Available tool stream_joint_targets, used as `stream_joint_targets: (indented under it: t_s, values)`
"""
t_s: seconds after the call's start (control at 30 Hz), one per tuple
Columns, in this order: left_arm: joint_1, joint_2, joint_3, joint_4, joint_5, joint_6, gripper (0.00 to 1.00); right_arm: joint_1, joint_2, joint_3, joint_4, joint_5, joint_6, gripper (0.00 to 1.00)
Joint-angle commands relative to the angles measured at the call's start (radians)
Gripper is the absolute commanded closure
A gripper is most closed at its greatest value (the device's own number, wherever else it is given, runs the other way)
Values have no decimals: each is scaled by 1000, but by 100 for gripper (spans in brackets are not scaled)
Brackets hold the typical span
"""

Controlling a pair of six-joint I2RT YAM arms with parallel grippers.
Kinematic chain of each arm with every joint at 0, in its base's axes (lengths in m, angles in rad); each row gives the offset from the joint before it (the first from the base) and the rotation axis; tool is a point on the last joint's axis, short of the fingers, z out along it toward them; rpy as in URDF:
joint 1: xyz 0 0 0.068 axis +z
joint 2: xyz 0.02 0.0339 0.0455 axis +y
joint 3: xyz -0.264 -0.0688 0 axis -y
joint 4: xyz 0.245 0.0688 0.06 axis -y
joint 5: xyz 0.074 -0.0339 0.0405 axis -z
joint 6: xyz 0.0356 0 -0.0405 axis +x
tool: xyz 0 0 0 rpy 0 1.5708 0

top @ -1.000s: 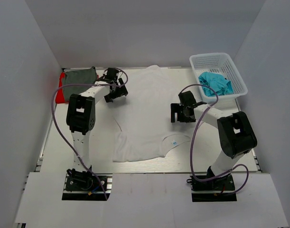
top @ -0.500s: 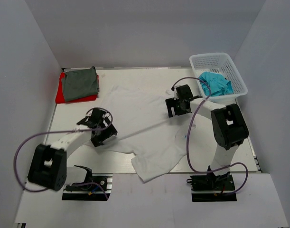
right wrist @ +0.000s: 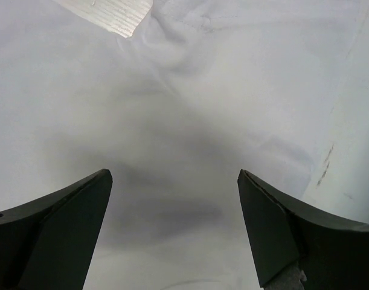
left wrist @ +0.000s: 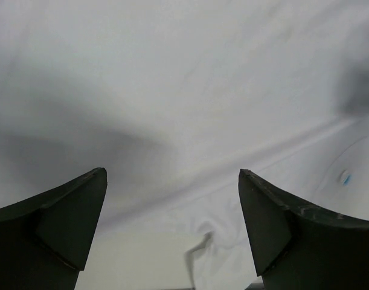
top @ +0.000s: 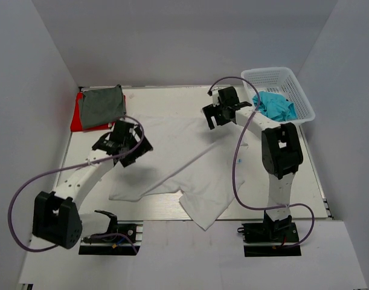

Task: Fold and stack the t-shirts
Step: Flatten out the tshirt

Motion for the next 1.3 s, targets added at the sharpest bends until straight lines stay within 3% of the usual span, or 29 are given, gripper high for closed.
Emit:
stream_joint_targets:
  t_s: [0.0,0.2,0.33,0.43,0.73,0.97,1.13,1.27]
  values:
    - [20,108,161,26,-127,59,0,-4,-96,-22,-120,31,101,10]
    - [42,459,419,96,-210,140,0,-4,-197,-212,-209,59,325,10]
    - [62,674,592,26,-244,165,0,-4,-286,-361,-157,34,405,10]
    - [72,768,634,81,-233,188,0,-10,-291,-402,-159,83,412,10]
    - [112,1003,854,52,-228,197,0,-53,-90,-228,-191,132,350,10]
    - [133,1096,1023,-25,-230,206,0,-105,63,12,-191,121,109,10]
    - [133,1096,1102,-35,-218,249,0,-93,93,171,-241,135,-4,10]
    - [133,1002,1076,-58,-196,265,0,-70,19,135,-225,112,-30,10]
